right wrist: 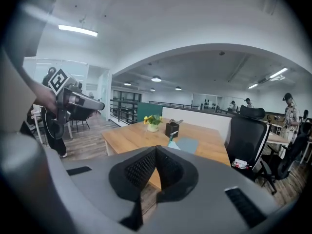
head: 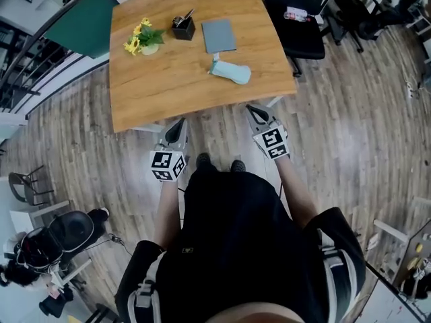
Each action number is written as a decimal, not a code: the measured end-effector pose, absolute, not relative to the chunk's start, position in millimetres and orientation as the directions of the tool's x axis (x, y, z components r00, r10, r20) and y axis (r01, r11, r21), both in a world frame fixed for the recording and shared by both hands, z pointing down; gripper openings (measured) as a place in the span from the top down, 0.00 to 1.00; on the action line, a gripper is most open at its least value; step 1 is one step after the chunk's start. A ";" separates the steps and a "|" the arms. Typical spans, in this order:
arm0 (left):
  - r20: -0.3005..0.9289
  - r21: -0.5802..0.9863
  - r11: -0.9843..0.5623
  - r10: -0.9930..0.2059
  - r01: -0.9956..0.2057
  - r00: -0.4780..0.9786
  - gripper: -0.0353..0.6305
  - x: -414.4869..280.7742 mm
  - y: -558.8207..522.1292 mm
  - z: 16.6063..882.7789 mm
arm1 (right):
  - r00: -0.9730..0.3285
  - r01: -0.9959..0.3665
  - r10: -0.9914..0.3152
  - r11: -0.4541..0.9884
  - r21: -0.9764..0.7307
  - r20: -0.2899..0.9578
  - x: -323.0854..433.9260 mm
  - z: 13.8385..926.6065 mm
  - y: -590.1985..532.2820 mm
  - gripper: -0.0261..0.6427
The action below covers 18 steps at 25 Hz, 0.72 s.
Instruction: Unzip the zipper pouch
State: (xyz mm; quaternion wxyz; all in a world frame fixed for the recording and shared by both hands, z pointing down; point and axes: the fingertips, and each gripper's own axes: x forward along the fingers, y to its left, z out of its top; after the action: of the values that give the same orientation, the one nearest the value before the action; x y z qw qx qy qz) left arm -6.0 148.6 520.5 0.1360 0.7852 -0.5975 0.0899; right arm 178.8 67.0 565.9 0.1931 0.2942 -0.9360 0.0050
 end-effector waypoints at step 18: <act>0.306 0.164 -0.252 -0.906 -0.954 0.292 0.95 -41.0 76.5 543.1 | -0.754 -0.514 -0.507 0.851 0.105 0.417 138.8 583.4 3.0 0.96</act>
State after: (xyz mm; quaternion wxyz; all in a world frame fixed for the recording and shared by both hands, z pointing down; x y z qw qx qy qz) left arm -41.0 76.5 543.1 0.1598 0.7877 -0.5903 0.0743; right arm 138.8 3.0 583.4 0.2202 0.2726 -0.9366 0.0081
